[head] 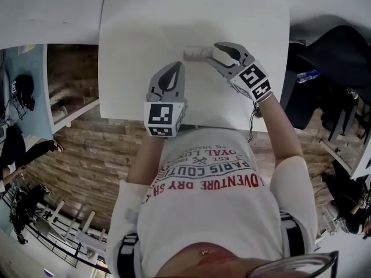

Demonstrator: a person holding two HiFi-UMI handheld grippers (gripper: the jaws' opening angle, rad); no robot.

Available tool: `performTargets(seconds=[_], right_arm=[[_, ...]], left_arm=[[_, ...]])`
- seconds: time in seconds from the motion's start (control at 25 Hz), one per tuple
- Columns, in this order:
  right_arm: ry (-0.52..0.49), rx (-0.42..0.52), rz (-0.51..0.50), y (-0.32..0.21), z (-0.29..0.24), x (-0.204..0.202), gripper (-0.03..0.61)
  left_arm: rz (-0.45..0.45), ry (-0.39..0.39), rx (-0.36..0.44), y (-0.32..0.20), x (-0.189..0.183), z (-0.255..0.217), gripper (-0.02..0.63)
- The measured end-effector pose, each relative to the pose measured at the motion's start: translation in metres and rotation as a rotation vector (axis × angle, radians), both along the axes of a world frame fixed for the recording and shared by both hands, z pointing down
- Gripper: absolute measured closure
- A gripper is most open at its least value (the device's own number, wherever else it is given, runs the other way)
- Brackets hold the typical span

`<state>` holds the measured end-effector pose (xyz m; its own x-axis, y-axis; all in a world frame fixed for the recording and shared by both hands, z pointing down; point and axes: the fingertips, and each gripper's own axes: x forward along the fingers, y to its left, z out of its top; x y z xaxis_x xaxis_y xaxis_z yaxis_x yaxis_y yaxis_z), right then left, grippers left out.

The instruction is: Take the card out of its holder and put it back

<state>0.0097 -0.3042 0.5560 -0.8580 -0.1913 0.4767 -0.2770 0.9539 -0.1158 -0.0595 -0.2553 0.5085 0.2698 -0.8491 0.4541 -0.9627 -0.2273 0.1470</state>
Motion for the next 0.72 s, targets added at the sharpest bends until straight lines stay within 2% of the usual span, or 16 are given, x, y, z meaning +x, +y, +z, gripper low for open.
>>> performTargets(seconds=[0.2, 0.4, 0.56, 0.72], right_arm=[[0.015, -0.019, -0.094, -0.003, 0.013, -0.001, 0.400], [0.014, -0.055, -0.238, 0.010, 0.022, -0.013, 0.404], [0.016, -0.060, -0.287, 0.011, 0.028, -0.015, 0.498], [0.004, -0.041, -0.330, 0.009, 0.027, -0.014, 0.532]], left_arm=[[-0.005, -0.010, -0.019, -0.005, 0.008, 0.011, 0.589], [-0.026, -0.010, -0.044, -0.008, 0.005, 0.020, 0.589], [-0.042, -0.003, -0.053, -0.008, 0.005, 0.023, 0.589], [-0.051, -0.004, -0.061, -0.008, 0.007, 0.025, 0.589]])
